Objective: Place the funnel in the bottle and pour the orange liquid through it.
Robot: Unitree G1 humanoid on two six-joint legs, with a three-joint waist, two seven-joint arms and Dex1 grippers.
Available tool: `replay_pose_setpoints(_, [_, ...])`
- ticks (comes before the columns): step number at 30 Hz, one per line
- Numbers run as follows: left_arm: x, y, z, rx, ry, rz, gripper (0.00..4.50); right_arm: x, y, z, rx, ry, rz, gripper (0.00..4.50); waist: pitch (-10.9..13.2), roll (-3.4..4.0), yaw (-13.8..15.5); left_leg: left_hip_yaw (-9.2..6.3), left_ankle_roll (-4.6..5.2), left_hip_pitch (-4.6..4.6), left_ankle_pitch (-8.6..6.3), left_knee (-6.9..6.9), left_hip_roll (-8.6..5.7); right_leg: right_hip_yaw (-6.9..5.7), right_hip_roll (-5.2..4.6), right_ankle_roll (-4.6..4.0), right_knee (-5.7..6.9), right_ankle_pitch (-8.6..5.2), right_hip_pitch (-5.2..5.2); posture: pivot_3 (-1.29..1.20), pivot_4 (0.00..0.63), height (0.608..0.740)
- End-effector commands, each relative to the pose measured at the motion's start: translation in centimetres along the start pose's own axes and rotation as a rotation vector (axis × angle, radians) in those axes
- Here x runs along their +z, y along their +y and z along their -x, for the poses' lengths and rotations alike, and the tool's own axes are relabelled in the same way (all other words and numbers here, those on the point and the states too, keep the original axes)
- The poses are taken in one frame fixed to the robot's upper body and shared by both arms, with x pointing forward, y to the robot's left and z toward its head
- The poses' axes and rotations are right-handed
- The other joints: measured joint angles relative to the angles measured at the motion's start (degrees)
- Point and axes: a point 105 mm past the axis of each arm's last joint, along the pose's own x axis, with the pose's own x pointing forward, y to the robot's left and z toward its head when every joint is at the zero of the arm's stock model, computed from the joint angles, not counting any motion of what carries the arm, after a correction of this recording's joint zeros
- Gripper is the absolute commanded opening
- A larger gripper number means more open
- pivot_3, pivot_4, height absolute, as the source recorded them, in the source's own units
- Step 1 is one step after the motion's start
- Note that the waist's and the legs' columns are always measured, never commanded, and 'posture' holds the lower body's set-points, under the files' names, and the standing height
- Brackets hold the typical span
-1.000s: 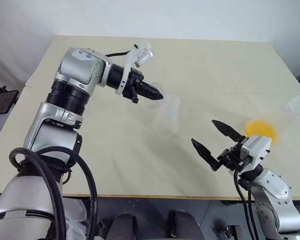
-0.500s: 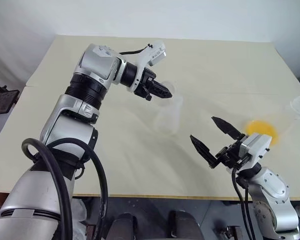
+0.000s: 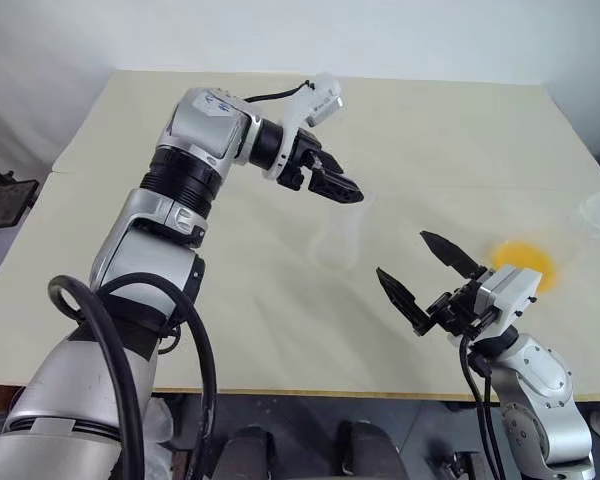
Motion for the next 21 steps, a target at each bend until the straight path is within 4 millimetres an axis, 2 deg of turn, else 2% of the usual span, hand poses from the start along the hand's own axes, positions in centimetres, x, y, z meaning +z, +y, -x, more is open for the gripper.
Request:
replay_pose_setpoints(1, [1.1, -1.0, 2.0, -0.077, -0.173, -0.156, 4.49, 1.5, 0.0, 0.0, -0.005, -0.047, 0.035, 4.50, -0.02, 0.03, -0.25, 0.02, 0.00, 0.03, 0.00, 0.00, 0.01, 0.02, 0.00, 0.00, 0.02, 0.00, 0.00, 0.00, 0.150, 0.740])
replay_pose_setpoints(5, [0.2, -1.4, 5.3, -0.101, -0.433, -0.276, 4.49, 1.4, -1.2, 0.6, -0.064, -0.028, 0.023, 4.50, -0.02, 0.04, -0.44, -0.02, -0.01, 0.07, 0.00, 0.02, 0.07, 0.03, 0.02, 0.00, 0.05, 0.00, -0.01, 0.00, 0.150, 0.740])
replay_pose_setpoints(8, [-1.0, -1.9, 7.1, -0.129, -0.519, -0.286, 4.49, 1.6, -1.9, 0.8, -0.095, -0.021, 0.034, 4.50, -0.02, 0.03, -0.27, -0.22, 0.00, 0.01, 0.00, 0.12, 0.06, 0.03, 0.02, 0.00, 0.07, 0.00, -0.01, 0.00, 0.150, 0.740])
replay_pose_setpoints(10, [-2.7, -1.8, 8.0, -0.080, -0.522, -0.338, 4.49, 1.8, -2.3, 1.0, -0.102, -0.013, 0.041, 4.50, -0.02, 0.03, -0.02, -0.22, 0.00, 0.00, 0.00, 0.12, 0.04, 0.03, 0.01, 0.00, 0.07, 0.00, -0.01, 0.00, 0.150, 0.740])
replay_pose_setpoints(12, [-5.4, -1.2, 8.6, 0.013, -0.494, -0.376, 4.49, 2.0, -2.9, 1.7, -0.121, 0.007, 0.065, 4.50, -0.02, 0.04, 0.08, -0.28, 0.00, 0.02, 0.00, 0.13, 0.00, 0.03, -0.01, 0.00, 0.09, 0.00, 0.05, 0.00, 0.150, 0.740])
replay_pose_setpoints(13, [-6.8, -1.2, 8.8, 0.042, -0.490, -0.388, 4.49, 2.2, -3.4, 2.4, -0.146, 0.018, 0.073, 4.50, -0.03, 0.06, 0.08, -0.33, 0.01, 0.03, -0.01, 0.12, -0.03, 0.04, -0.03, 0.00, 0.08, 0.00, 0.06, 0.00, 0.150, 0.740])
replay_pose_setpoints(15, [-8.4, -1.2, 8.9, 0.077, -0.499, -0.385, 4.49, 2.5, -4.0, 3.5, -0.190, 0.033, 0.082, 4.50, -0.04, 0.07, 0.14, -0.40, 0.02, 0.05, -0.01, 0.09, -0.03, 0.02, -0.04, 0.00, 0.09, 0.00, 0.07, 0.00, 0.150, 0.740])
replay_pose_setpoints(18, [-11.7, -2.3, 8.0, 0.050, -0.456, -0.393, 4.49, 2.2, -5.0, 6.2, -0.286, 0.089, 0.085, 4.50, -0.04, 0.07, 0.27, -0.34, 0.02, -0.03, -0.01, 0.12, -0.04, -0.08, -0.03, 0.00, 0.11, 0.00, 0.08, 0.00, 0.150, 0.740])
replay_pose_setpoints(21, [-12.0, -2.8, 7.3, 0.088, -0.525, -0.368, 4.49, 2.4, -6.8, 9.9, -0.462, 0.115, 0.121, 4.50, -0.04, 0.07, 0.62, -0.30, 0.02, -0.04, -0.01, 0.13, -0.06, -0.08, -0.04, 0.00, 0.10, 0.00, 0.14, 0.00, 0.150, 0.740])
